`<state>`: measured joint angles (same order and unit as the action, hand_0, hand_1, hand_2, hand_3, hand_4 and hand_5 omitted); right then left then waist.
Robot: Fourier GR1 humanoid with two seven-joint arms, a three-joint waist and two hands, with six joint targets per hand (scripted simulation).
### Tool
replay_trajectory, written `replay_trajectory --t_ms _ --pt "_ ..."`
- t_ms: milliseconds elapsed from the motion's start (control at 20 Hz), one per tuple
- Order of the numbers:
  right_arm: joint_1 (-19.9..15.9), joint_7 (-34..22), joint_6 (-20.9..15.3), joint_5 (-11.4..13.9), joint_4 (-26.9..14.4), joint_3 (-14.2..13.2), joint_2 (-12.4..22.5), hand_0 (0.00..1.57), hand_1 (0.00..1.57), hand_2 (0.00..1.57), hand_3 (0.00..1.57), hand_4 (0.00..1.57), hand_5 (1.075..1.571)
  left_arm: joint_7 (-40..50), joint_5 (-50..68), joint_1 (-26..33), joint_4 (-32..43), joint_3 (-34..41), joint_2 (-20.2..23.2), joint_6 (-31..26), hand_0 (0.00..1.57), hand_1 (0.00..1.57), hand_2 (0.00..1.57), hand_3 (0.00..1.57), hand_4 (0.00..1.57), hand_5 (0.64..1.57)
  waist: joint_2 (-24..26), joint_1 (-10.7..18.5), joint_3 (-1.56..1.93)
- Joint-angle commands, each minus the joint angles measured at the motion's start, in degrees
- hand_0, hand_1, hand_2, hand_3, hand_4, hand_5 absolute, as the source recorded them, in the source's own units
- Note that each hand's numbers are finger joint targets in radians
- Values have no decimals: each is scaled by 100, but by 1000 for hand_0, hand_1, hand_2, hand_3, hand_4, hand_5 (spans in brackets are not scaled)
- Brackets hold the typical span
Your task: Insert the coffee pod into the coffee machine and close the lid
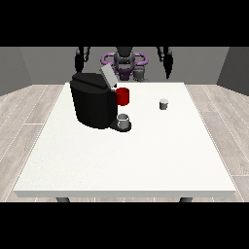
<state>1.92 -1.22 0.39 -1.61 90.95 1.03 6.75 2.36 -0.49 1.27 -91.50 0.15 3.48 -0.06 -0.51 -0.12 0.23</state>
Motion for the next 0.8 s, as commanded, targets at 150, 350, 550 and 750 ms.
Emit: replay_trajectory --t_ms 150,350,550,750 --pt "319 113 -32 147 -117 101 -195 0 0 0 0 128 1571 -778 238 177 112 225 394 -670 0 0 0 0 213 1571 270 -4 -25" --pt "-50 751 -595 -10 -170 -528 -381 0 0 0 0 109 1571 -1132 -78 -102 169 471 1083 -885 0 0 0 0 0 1571 63 -159 -23" --pt "-163 710 -479 -45 145 -220 -552 0 0 0 0 145 1571 -735 -2 -847 885 1055 1544 -890 0 0 0 0 0 1571 -196 -582 -25" --pt "-759 440 -404 -264 21 -628 -188 0 0 0 0 169 1571 -619 -65 -1194 1315 855 1558 -1156 0 0 0 0 0 1571 -415 -494 -24"
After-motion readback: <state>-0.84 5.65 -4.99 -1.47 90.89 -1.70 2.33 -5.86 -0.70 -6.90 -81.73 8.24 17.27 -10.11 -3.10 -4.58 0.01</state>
